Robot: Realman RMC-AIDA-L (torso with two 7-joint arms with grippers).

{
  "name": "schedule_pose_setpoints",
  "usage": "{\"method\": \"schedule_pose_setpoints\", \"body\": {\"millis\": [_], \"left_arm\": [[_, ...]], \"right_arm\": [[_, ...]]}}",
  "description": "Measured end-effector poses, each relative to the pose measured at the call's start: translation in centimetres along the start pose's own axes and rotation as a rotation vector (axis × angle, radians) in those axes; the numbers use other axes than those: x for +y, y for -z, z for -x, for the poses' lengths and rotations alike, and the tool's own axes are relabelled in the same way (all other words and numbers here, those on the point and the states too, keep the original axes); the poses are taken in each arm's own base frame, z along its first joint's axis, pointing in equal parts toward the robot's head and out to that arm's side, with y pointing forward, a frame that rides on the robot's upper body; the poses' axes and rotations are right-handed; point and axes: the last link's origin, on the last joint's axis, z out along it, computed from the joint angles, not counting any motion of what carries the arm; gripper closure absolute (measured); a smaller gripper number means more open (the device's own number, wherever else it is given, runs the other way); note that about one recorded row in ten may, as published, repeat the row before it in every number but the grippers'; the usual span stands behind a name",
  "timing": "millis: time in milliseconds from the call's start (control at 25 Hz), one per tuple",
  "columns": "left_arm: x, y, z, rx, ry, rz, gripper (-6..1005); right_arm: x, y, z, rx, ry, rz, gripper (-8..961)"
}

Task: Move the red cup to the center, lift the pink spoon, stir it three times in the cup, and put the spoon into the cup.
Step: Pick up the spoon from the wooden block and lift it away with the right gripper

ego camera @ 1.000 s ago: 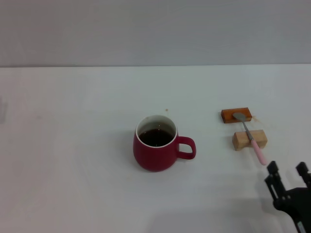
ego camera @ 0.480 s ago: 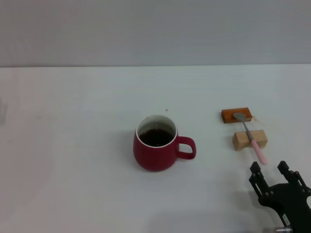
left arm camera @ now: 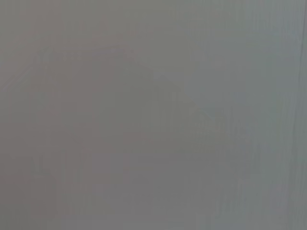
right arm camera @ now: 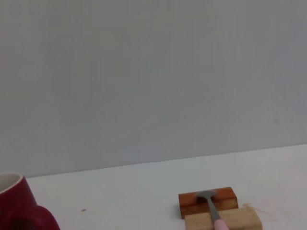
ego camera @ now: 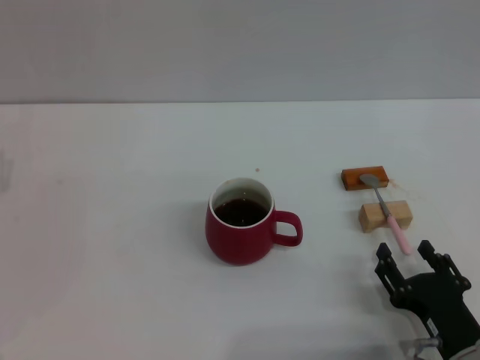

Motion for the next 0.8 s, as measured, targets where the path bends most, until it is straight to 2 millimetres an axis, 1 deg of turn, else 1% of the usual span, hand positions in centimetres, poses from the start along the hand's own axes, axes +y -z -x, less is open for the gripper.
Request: {"method": "schedule_pose_setpoints", "body": {"millis": [320,560,800], "left_arm": [[0.1,-0.2,-0.1,0.005,0.005,-0.004,156],[0.1,-0.4,-0.3,0.011,0.011,-0.012,156],[0.2,-0.4,-0.3,0.012,0.013,-0.012,156]], "right_arm": [[-0.5,-1.3,0.2,0.011,0.008,0.015,267],[-0.5,-2.0,0.4,0.015,0.016,0.031,266],[-0.7,-2.5,0.6,0.016,0.027,0.033,266]]}}
